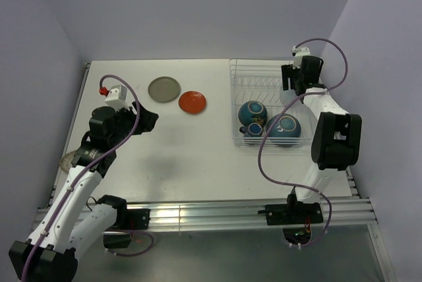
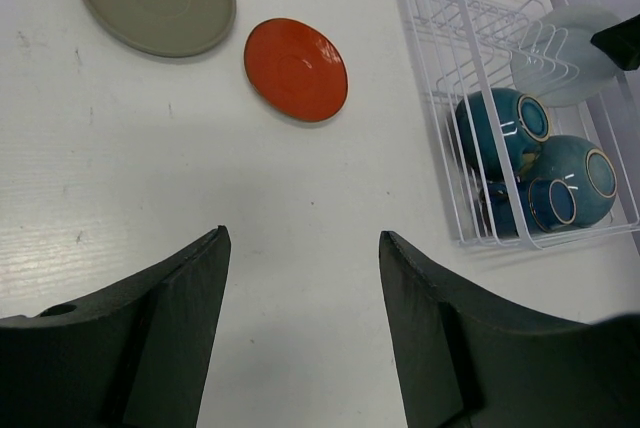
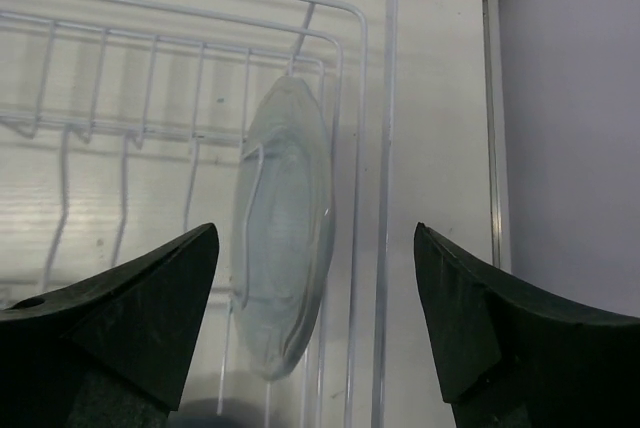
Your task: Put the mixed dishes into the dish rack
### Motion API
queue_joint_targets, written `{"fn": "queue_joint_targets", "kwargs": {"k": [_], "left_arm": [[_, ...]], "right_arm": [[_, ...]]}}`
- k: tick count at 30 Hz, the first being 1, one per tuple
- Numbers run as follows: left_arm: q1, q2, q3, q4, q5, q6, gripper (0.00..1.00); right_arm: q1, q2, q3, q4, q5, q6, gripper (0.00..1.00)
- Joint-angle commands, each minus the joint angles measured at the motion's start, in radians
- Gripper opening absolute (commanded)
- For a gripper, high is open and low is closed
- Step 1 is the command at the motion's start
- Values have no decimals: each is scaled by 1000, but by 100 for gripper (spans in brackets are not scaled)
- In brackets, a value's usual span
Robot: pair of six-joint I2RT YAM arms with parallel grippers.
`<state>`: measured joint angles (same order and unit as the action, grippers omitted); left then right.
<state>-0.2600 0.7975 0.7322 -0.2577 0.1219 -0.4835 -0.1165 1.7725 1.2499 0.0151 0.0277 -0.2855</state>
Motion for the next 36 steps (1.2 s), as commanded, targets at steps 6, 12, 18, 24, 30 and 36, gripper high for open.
{"fn": "queue_joint_targets", "kwargs": {"k": [6,12,18,24,30,36], "left_arm": [[70,89,-5,60,126,-27,68],[153,255,-50,247,277,-214,67],[215,610,-79,615,344,-525,64],[255,929,74,704,285,-615,61],[257,1092,208,657,177,-615,61],[257,1195,285,620,134,-639,61]], "right_arm": [[-14,-330,-89,-101,-380,-4,90],[26,-498,-153,-263,-771,-19,89],[181,-590,-196,-477,-1068,-129,87],[196,-696,-283,-392,-1121,-110,86],[193,-710,-314,-377,-1146,-125,86],[193,-696,-300,-417,-1146,-162,86]]}}
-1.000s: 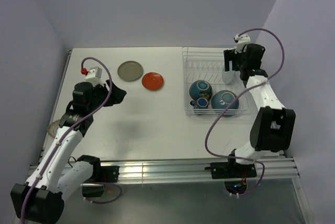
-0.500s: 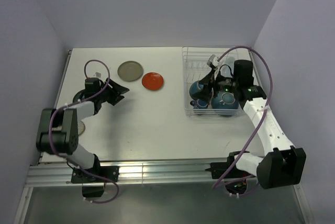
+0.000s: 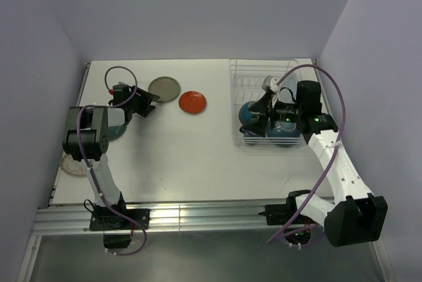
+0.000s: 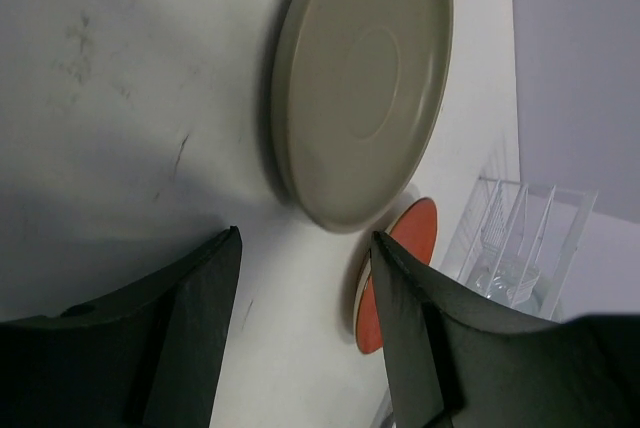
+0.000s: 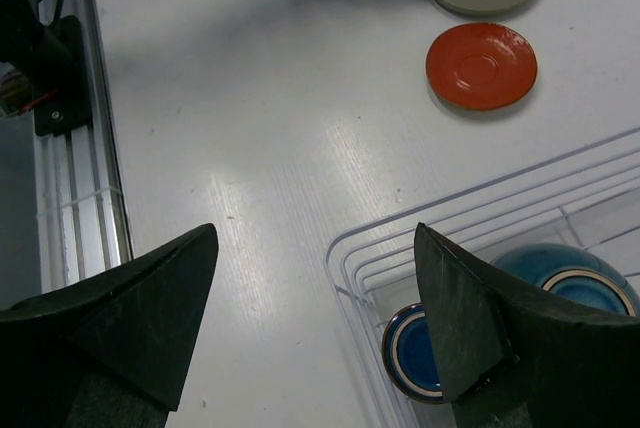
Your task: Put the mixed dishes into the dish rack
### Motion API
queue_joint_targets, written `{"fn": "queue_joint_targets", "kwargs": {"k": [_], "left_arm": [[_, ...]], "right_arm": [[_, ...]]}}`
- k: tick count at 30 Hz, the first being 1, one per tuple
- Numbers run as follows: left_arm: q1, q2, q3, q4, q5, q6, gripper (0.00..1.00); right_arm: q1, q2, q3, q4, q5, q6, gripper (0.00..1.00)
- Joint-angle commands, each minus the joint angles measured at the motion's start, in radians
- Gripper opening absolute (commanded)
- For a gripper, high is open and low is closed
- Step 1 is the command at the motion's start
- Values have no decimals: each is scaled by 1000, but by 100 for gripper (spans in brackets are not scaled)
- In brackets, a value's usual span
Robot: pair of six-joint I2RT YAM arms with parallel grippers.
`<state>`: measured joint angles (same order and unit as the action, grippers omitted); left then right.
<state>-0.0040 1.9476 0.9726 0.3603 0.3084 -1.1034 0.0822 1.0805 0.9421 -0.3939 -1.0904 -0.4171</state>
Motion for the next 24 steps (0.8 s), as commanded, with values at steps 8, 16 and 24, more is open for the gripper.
{"fn": "queue_joint_targets", "kwargs": {"k": [8,16,24], "left_arm": [[1,149,201,-167,-135,10,54],[1,180,262,-248,-138,65,35],[-1,174,252,-233,-95,103,5]], "right_arm": [[-36,-14,4,-14,-51,-38,86],[-50,-11,-3,-5,-59,-31,86],[-70,-14,-9,3,-74,-22,86]]}}
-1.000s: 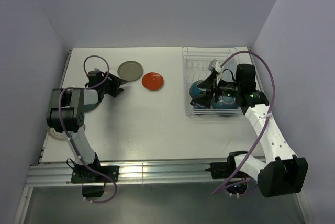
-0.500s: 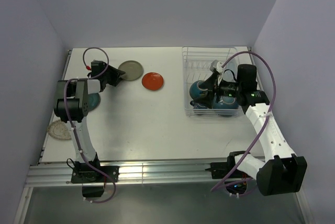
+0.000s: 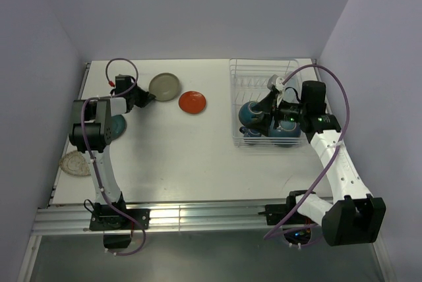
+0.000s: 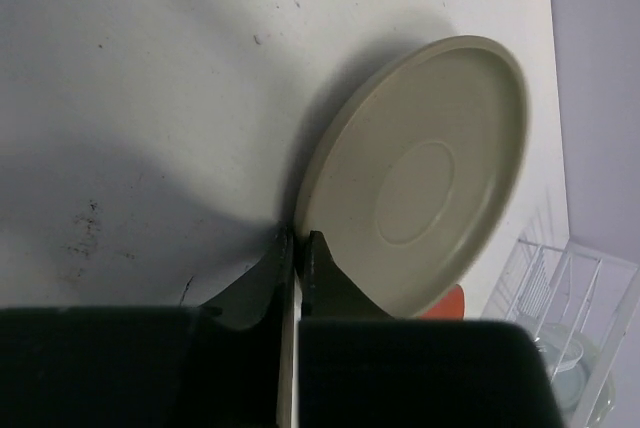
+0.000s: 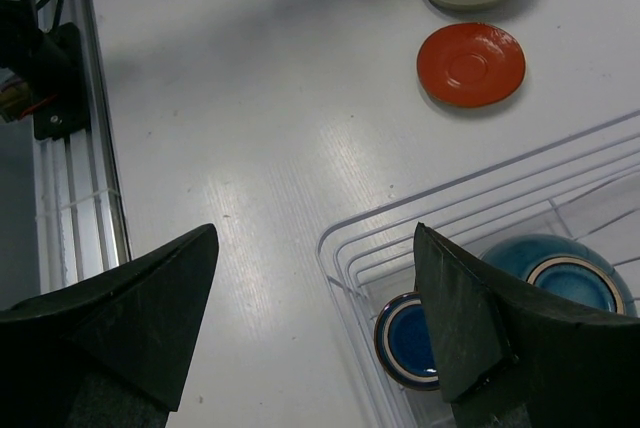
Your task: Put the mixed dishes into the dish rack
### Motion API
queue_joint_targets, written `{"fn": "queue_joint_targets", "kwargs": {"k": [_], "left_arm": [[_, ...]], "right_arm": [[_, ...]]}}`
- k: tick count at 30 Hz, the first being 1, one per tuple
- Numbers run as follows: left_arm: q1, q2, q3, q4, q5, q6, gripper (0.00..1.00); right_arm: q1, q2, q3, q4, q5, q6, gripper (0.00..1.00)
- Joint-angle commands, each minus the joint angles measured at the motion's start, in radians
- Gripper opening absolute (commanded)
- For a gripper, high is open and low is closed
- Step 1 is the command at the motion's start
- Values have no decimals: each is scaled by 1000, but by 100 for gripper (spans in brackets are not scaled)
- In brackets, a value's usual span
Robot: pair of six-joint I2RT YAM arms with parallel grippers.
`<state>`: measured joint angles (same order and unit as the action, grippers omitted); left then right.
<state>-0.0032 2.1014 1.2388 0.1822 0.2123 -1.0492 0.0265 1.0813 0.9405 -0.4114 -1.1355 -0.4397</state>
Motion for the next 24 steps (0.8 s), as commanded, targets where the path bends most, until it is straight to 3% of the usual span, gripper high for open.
{"fn": "queue_joint_targets", "kwargs": {"k": [1,5,17,24], "left_arm": [[0,13,-24,-43,4,48,3],[42,-47,-91,63,64,17,0],[65,-135,-145,161,263,-29,0],[58,-254,-229,200,346,-60,0]], "right_arm": [[-17,-15,-8,20,-32,2,86],[-19,-14,-14,22,-38,2,86],[-17,25,-17,52,-33,41,85],[96,109,50,98,106,165,82]]}}
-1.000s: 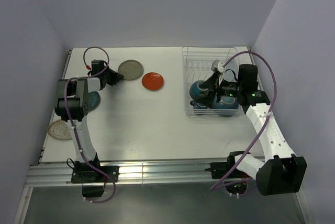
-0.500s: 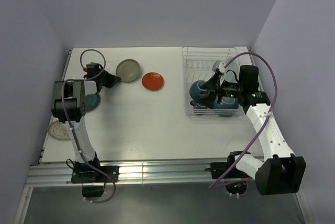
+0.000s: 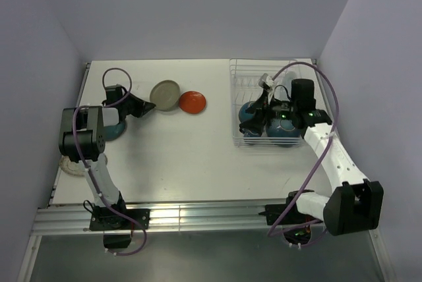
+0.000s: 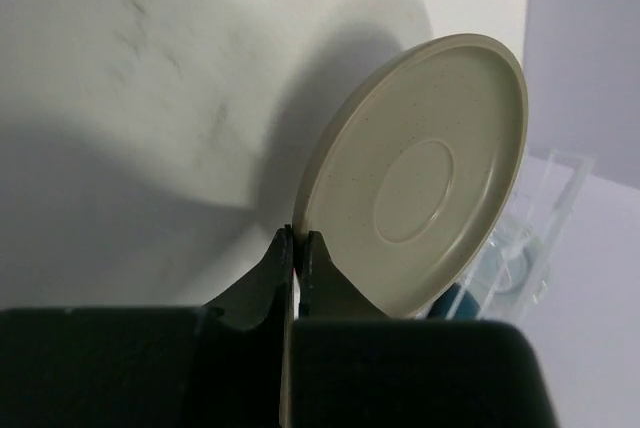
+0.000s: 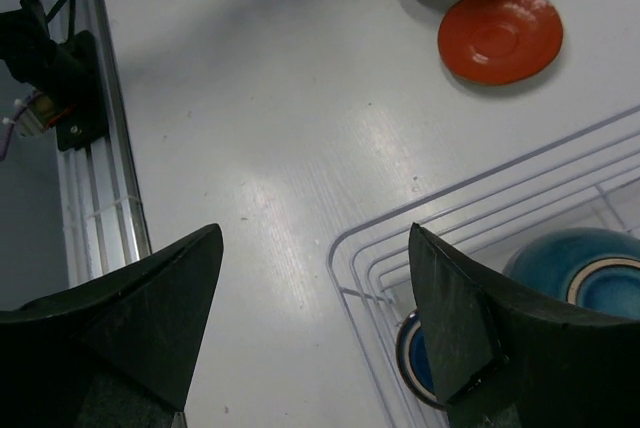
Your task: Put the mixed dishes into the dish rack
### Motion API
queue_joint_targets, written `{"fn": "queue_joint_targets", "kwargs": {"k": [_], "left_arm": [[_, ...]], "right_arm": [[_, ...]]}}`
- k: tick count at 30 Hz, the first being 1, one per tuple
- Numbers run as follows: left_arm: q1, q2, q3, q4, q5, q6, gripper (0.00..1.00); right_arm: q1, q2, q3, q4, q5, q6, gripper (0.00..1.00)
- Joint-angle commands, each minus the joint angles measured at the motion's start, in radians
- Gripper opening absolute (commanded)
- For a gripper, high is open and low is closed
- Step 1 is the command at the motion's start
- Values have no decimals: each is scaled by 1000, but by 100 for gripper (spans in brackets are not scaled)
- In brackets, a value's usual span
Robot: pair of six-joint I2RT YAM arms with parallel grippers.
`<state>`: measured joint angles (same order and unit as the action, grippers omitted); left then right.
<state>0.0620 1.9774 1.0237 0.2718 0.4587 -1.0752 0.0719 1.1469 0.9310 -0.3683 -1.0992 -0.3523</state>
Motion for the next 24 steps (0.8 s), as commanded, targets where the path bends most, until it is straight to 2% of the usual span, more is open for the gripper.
{"fn": "queue_joint_targets", "kwargs": {"k": [1,4,7,10,11,12,15,20,24], "left_arm": [[-8,-147,-25,115,109,-38,0],[-25,-218,-77,129,124,-46,0],[-48,-282,-123,127,135,-46,0],[-86,-339,-163,130,143,-51,0],[-96,-365,-180,130,146,-52,0],[-114,-380,-191,130,147,-54,0],[-158,-437,-221,124,143,-55,0],[-217,-515,-260,119,136,-68,0],[-252,-555,-277,119,127,-72,0]], "right_arm": [[80,56,77,64,103,114,82],[115,112,150,98,151,189,82],[173,161,221,155,266,324,82],[245,214,270,219,444,561,83],[285,224,287,232,508,610,83],[305,252,296,239,638,651,84],[373,310,342,230,775,722,86],[416,405,426,192,845,780,89],[427,456,431,187,863,797,89]]}}
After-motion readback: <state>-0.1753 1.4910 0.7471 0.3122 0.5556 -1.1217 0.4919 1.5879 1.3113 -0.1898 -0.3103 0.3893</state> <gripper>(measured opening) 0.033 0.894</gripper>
